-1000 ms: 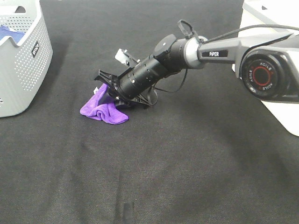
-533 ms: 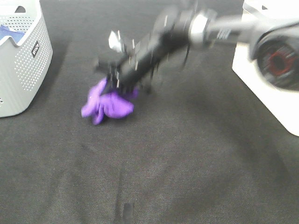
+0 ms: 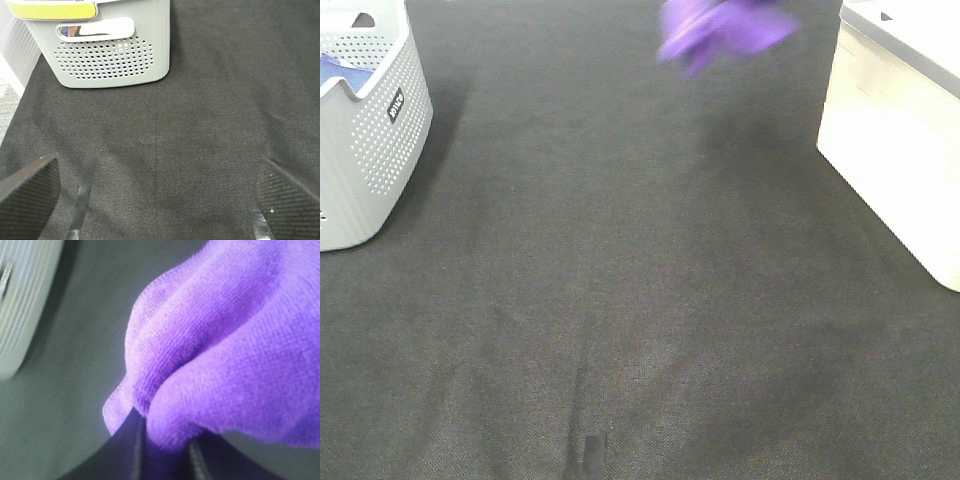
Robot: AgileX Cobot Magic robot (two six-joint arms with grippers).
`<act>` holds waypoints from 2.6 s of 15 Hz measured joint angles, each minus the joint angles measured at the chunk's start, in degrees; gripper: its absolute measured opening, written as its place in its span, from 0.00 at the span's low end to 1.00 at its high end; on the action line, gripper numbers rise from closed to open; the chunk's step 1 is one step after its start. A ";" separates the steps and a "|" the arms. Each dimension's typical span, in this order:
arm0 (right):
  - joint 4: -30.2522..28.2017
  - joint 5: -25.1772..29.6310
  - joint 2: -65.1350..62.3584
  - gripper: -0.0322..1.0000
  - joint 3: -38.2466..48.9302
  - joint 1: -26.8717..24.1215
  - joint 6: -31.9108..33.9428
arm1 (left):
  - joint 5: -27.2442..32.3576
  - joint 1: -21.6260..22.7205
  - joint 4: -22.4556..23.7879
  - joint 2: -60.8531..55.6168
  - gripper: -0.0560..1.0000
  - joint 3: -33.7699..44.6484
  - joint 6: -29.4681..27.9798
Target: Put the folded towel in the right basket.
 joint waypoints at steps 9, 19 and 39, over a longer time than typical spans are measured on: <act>-3.78 0.29 -6.30 0.15 2.18 -25.32 1.95 | 0.00 0.00 0.00 0.00 0.99 0.00 0.00; -8.02 1.09 -6.36 0.97 7.68 -25.04 -1.03 | 0.00 0.00 0.00 0.00 0.99 0.00 0.00; -15.64 -8.88 -97.57 0.97 89.95 -9.80 -0.92 | 0.00 0.00 0.00 0.00 0.99 0.00 0.00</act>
